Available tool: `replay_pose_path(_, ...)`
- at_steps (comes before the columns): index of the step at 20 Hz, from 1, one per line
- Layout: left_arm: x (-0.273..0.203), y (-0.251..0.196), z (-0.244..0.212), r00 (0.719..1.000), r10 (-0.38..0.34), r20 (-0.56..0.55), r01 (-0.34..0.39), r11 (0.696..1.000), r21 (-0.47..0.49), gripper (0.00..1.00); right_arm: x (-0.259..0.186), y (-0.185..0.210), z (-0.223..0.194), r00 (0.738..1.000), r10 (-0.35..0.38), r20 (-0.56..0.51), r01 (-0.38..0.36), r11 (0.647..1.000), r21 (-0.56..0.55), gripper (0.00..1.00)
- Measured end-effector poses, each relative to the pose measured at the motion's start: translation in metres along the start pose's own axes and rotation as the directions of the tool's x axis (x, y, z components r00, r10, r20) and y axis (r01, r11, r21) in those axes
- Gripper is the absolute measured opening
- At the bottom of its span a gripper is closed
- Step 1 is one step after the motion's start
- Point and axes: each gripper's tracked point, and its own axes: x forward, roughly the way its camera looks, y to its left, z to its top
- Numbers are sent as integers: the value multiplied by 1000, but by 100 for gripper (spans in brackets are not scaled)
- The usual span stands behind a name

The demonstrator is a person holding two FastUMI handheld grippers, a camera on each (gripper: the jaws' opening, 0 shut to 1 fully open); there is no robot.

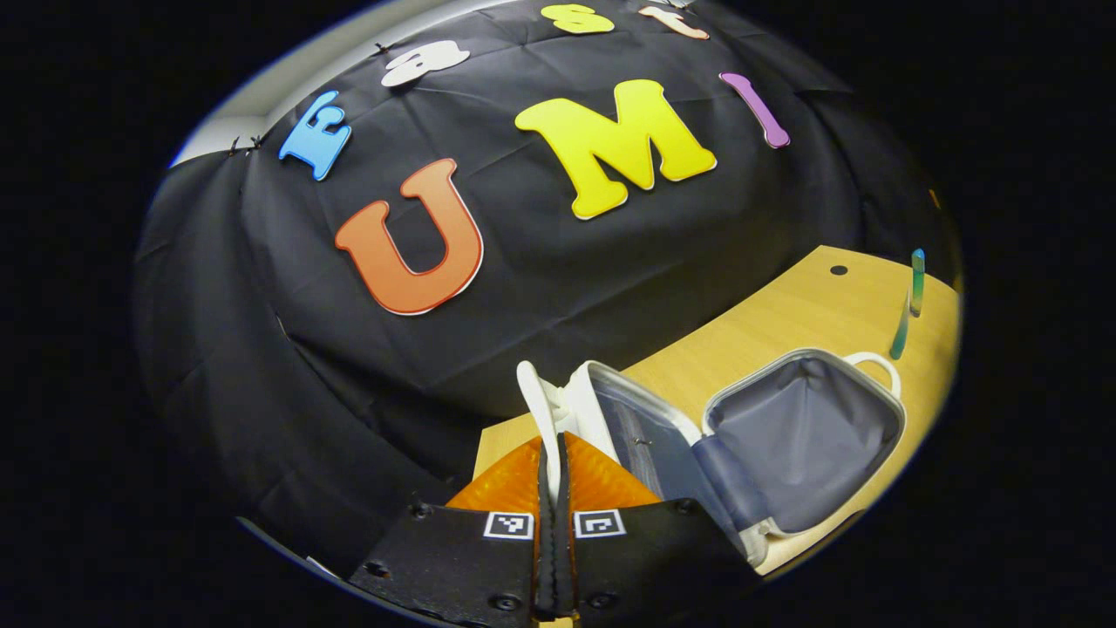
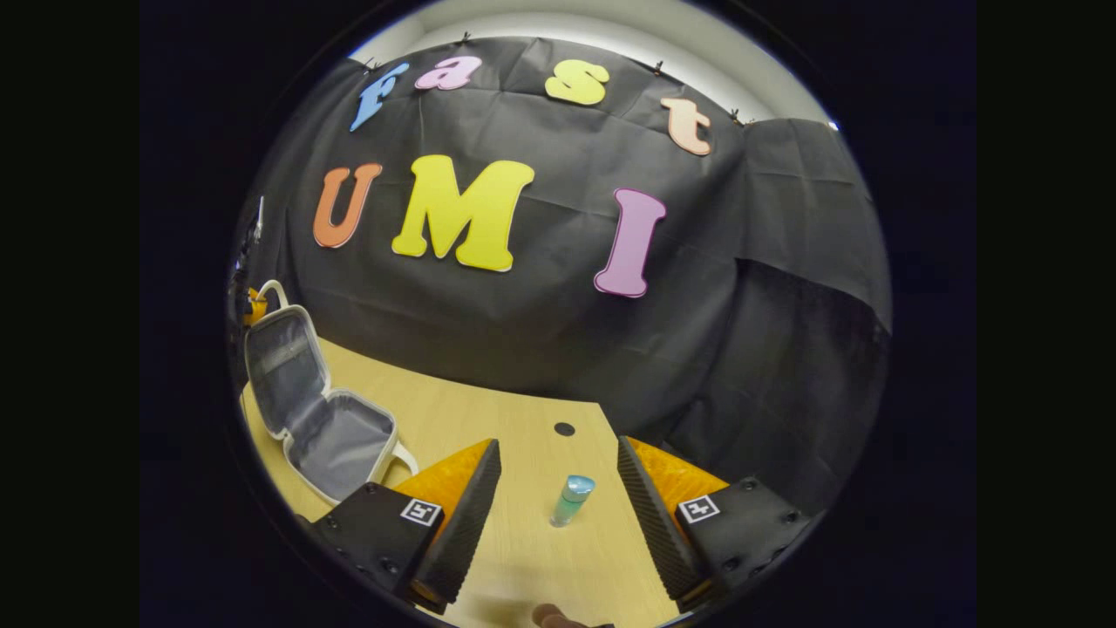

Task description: First open the suitcase, pack the skin care products into it, and then close the suitcase.

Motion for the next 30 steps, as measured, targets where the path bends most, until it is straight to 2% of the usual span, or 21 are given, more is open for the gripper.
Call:
replay_pose_path(4,13,24,-58,993,38,-115,-41,999,-24,3,3,-4,-5,1000,-13,-24,13,1000,-12,80)
replay_pose_path(6,18,30,-86,985,34,-167,-44,998,-53,3,4,-6,-6,999,-25,-32,24,1000,-20,80)
replay_pose_path(10,33,25,-146,964,-13,-264,-29,988,-155,3,3,-9,-15,997,-41,-59,39,999,-31,80)
replay_pose_path(13,45,10,-182,943,-78,-324,-8,967,-254,3,1,-13,-24,995,-53,-80,50,998,-37,80)
replay_pose_path(17,50,-5,-218,917,-164,-363,4,915,-404,3,1,-25,-35,990,-85,-108,81,996,-44,80)
replay_pose_path(20,62,-7,-222,930,-183,-320,-8,858,-514,5,-1,-35,-50,984,-106,-144,101,994,-37,81)
replay_pose_path(21,62,-3,-228,929,-166,-330,-39,844,-534,2,-2,-39,-55,981,-115,-156,111,993,-38,81)
replay_pose_path(22,59,6,-235,926,-137,-351,-81,837,-541,5,-3,-41,-58,979,-120,-163,115,993,-40,81)
replay_pose_path(23,56,10,-240,923,-129,-364,-103,826,-554,35,-3,-42,-61,978,-120,-169,114,993,-43,81)
replay_pose_path(25,53,21,-247,920,-84,-382,-165,802,-574,72,-2,-45,-65,978,-117,-175,109,993,-53,81)
replay_pose_path(26,49,24,-248,917,-71,-392,-195,779,-596,63,0,-46,-66,978,-112,-174,105,993,-54,82)
replay_pose_path(27,45,22,-249,917,-69,-392,-212,749,-628,100,2,-47,-69,979,-108,-176,99,993,-57,81)
replay_pose_path(28,39,20,-247,918,-73,-391,-223,719,-658,94,5,-48,-71,978,-101,-180,92,994,-59,81)
replay_pose_path(30,23,20,-236,922,-67,-382,-234,690,-685,98,10,-50,-71,980,-87,-180,79,995,-52,81)
